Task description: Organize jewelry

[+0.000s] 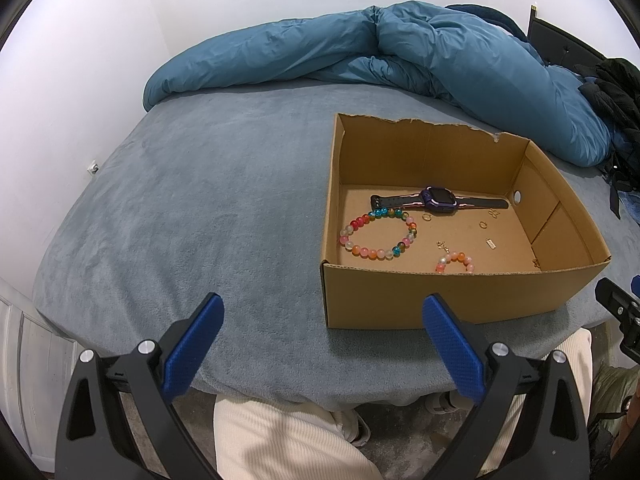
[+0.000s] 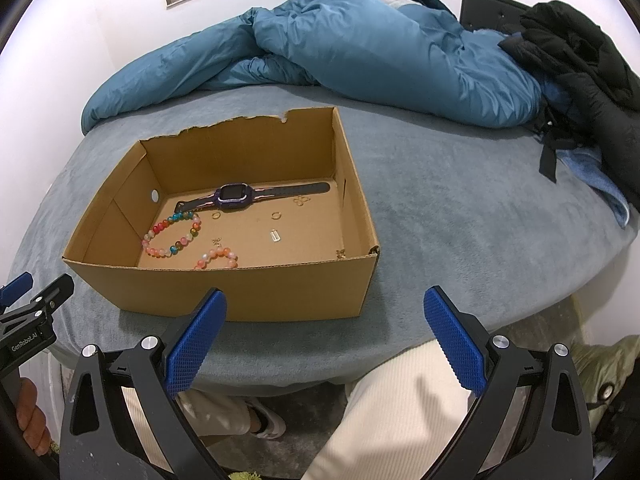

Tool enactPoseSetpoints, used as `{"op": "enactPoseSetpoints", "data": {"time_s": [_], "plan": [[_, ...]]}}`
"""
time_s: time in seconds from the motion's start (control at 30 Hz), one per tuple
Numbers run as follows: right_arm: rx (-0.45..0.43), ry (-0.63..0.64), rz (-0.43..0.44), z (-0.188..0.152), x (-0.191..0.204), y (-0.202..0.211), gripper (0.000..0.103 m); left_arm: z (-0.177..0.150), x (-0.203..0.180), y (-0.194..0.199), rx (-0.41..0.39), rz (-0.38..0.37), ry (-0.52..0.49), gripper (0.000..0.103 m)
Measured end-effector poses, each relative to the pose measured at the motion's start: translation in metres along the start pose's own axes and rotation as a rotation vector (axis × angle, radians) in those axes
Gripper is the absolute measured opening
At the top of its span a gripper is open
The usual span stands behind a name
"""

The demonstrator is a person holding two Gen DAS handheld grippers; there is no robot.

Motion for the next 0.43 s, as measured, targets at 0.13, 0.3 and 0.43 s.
{"op": "enactPoseSetpoints", "data": {"time_s": [0.13, 0.3, 0.43], "plan": [[-0.001, -0.001, 0.001, -0.0003, 0.0001, 0.0002, 0.095, 0.0001, 0.0001, -0.0001, 0.0, 0.001, -0.001, 0.097], [-0.001, 0.001, 0.002, -0.0005, -0.0007, 0.0005, 0.095, -0.0001, 0.0, -0.0001, -0.001, 0.001, -0.001, 0.097], [-0.002, 0.003, 0.004, -0.0007, -0.0006, 0.0003, 0.095, 0.0002, 0.0003, 0.0, -0.001, 0.001, 0.0, 0.097]]}}
Point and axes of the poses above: each gripper's, at about its wrist camera, not at the fingertips, and y roughly against the way its jaws point, x to its left, z to its top, the point moved 2 cm from there along -y, roughly the way its jaws point, and after that the axes turned 11 degrees about x, right-handed, at the moved point
